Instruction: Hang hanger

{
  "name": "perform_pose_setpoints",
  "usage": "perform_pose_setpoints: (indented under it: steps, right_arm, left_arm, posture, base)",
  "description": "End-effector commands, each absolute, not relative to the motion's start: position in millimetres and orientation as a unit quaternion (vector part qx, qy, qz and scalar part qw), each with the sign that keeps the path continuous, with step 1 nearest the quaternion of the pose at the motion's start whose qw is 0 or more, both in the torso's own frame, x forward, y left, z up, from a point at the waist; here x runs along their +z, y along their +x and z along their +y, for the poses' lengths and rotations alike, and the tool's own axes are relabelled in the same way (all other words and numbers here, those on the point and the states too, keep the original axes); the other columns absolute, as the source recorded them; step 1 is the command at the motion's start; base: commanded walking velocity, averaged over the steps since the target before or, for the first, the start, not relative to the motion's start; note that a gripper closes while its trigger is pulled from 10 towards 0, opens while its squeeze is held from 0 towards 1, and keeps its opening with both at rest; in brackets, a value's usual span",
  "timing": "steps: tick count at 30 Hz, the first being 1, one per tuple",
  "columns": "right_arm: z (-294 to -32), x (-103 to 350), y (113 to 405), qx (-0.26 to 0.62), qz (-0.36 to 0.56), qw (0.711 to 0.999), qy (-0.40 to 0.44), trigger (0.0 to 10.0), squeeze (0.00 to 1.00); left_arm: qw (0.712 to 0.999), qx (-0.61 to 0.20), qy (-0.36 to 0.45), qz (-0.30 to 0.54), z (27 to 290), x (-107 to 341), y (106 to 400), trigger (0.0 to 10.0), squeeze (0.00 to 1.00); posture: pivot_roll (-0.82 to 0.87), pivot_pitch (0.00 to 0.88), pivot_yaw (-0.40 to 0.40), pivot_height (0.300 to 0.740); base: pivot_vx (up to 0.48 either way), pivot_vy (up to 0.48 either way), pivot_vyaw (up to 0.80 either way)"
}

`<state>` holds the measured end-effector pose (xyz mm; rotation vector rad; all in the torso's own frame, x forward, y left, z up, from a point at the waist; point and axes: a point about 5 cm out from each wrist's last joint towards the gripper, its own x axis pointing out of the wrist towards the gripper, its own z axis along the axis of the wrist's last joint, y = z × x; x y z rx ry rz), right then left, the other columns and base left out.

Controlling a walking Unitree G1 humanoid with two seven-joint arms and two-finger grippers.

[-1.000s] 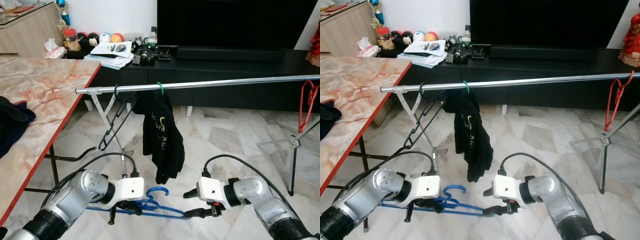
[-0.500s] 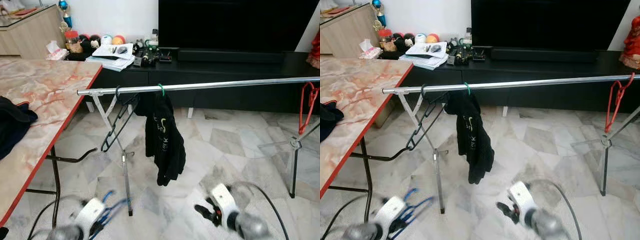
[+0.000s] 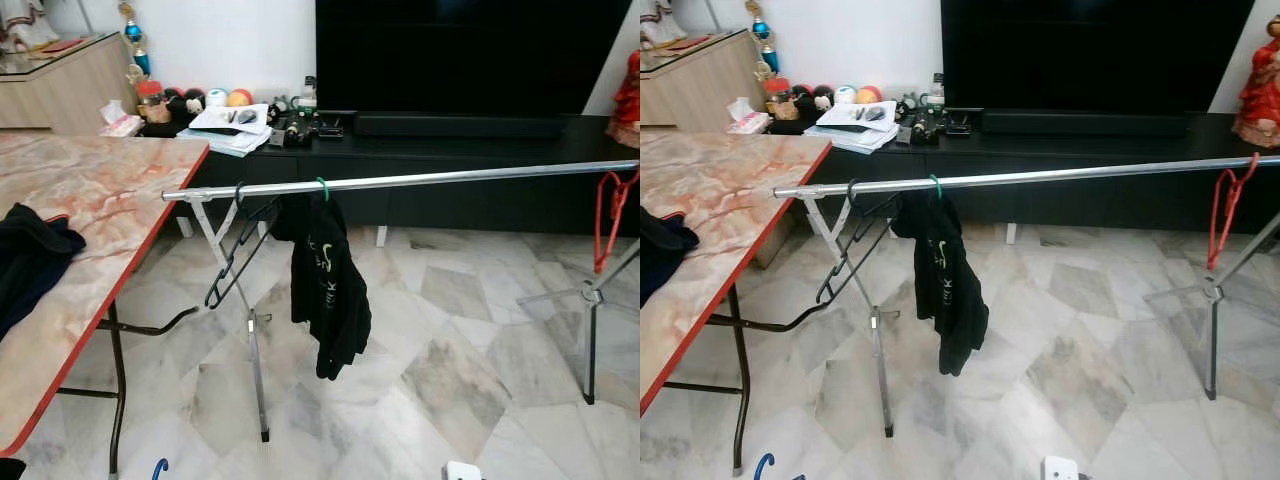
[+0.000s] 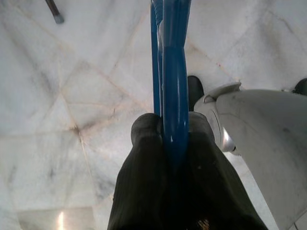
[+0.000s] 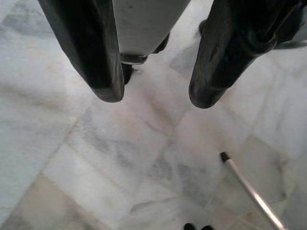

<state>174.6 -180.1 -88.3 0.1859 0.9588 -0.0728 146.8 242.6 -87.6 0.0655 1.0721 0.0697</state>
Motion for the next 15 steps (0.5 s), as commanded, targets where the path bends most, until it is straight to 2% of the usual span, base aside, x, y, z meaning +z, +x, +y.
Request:
perform_pose_setpoints:
  steps: [1, 8, 15]
  right_arm:
    - [-184.0, -88.8, 172.9, -0.038, 0.465, 0.881, 0.076, 10.0, 0.00]
    - [-185.7, -88.4, 173.0, -0.042, 0.460, 0.884, 0.075, 10.0, 0.00]
    - [-188.4, -89.4, 170.1, -0.058, 0.461, 0.882, 0.077, 10.0, 0.00]
  left_arm:
    - [0.865, 0.036, 0.031, 0.500, 242.4, -85.3, 153.3, 10.0, 0.00]
    - [0.867, 0.023, 0.037, 0.496, 239.3, -83.7, 159.7, 10.0, 0.00]
    - [0.863, 0.018, 0.034, 0.504, 233.6, -88.2, 152.8, 10.0, 0.00]
  posture:
    - [-0.01, 0.035, 0.050, 0.740]
    - [-0.01, 0.039, 0.051, 0.740]
    - [-0.01, 0.042, 0.049, 0.740]
  base:
    - [0.000, -0.431, 0.00]
    - [0.000, -0.429, 0.00]
    - [0.000, -0.429, 0.00]
